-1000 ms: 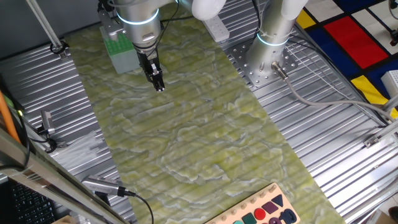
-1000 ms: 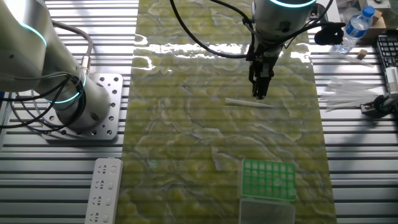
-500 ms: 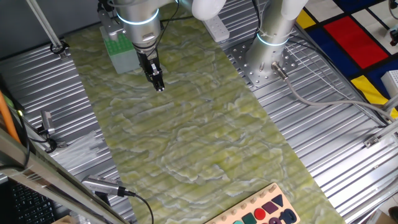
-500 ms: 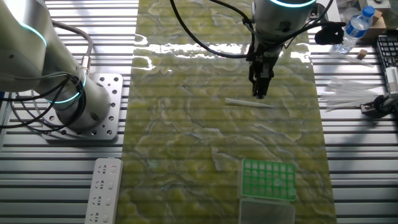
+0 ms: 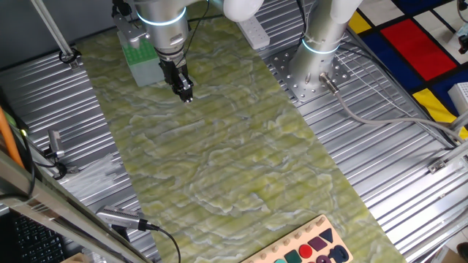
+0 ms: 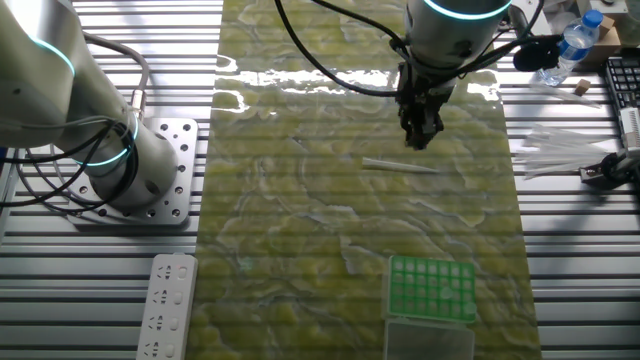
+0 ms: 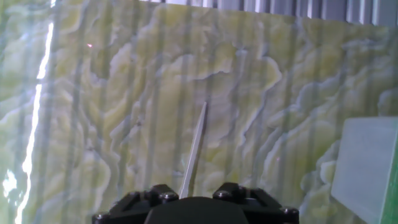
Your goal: Insert a large pipette tip into the holder for large pipette tips
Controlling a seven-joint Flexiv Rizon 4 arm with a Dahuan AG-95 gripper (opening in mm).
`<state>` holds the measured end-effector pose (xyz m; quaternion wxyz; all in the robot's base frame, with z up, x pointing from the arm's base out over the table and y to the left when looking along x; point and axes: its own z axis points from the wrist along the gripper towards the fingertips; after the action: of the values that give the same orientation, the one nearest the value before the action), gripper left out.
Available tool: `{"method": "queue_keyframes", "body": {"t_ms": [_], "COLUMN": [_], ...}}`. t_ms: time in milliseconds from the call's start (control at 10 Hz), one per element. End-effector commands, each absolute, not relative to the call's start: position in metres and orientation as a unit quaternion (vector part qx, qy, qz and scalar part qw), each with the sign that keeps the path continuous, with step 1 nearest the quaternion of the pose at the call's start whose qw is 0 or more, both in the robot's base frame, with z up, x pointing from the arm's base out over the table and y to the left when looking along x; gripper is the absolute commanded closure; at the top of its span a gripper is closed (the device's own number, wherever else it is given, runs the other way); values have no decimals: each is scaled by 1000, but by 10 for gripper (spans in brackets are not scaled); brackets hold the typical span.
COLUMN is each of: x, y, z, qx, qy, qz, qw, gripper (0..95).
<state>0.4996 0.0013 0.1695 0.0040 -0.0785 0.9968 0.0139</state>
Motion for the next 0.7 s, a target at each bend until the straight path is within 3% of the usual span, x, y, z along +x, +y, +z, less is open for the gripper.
{"method": "queue_keyframes", "body": {"t_ms": [100, 700], "x": [501, 508], "y": [3, 14], "z": [169, 158], "qx": [-74, -12], "qy": [997, 1000], "qz": [13, 13], "qw": [4, -3], "gripper": [950, 950]}}
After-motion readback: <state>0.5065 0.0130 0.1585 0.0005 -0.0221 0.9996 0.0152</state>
